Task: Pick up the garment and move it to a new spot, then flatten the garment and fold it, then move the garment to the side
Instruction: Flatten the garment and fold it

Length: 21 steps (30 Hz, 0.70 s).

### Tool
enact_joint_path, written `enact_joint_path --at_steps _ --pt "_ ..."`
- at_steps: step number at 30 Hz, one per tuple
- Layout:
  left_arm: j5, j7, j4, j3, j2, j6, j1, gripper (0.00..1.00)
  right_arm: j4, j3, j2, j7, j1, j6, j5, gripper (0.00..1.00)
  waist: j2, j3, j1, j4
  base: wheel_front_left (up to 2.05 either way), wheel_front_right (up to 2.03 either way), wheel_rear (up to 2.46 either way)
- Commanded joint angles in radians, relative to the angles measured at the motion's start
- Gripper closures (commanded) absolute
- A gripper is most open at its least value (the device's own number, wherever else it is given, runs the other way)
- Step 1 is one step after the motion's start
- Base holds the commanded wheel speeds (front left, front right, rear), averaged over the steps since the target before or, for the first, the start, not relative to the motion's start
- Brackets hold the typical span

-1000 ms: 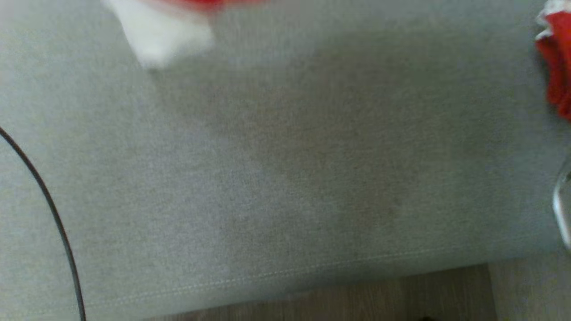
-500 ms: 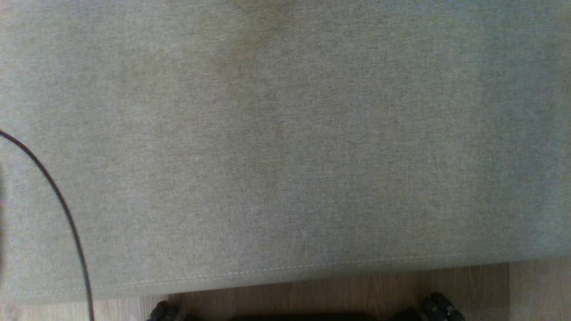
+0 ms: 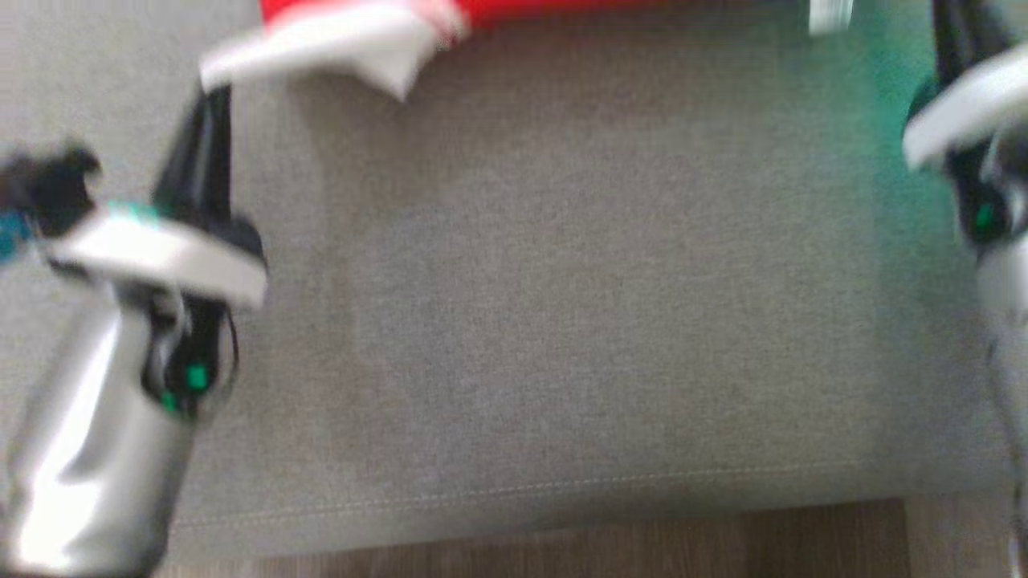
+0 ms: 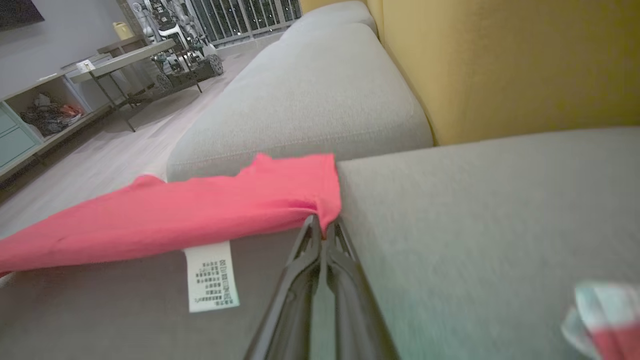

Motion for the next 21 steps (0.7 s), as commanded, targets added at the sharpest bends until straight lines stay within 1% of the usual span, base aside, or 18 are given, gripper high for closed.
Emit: enact_joint_path --at_steps 1,4,10,15,21 --pt "-0.01 0.005 -0.066 0.045 0.051 0.013 0.012 1.0 -0.057 -0.009 0.003 0.001 0.05 0.0 0.002 1.0 0.0 -0.055 0.0 -0.004 0.0 0.0 0.0" --pt "-0.042 0.018 -0.173 0.056 0.05 0.061 0.157 1.0 -0.145 -0.062 0.028 0.005 0.209 0.0 -0.042 1.0 0.0 -0.094 0.0 -0.002 0.0 0.0 0.0" --pt "-0.079 0.035 -0.352 0.066 0.041 0.153 0.383 1.0 -0.395 -0.172 0.123 0.053 0.498 0.0 -0.111 1.0 0.0 -0.165 0.0 0.004 0.0 0.0 0.0" --pt "-0.089 0.079 -0.498 0.072 0.062 0.231 0.527 1.0 -0.597 -0.254 0.185 0.122 0.702 0.0 -0.146 1.0 0.0 -0.208 0.0 0.017 0.0 0.0 0.0" --pt "-0.102 0.164 -0.658 0.065 0.095 0.317 0.659 1.0 -0.795 -0.316 0.225 0.214 0.883 0.0 -0.159 1.0 0.0 -0.231 0.0 0.017 0.0 0.0 0.0"
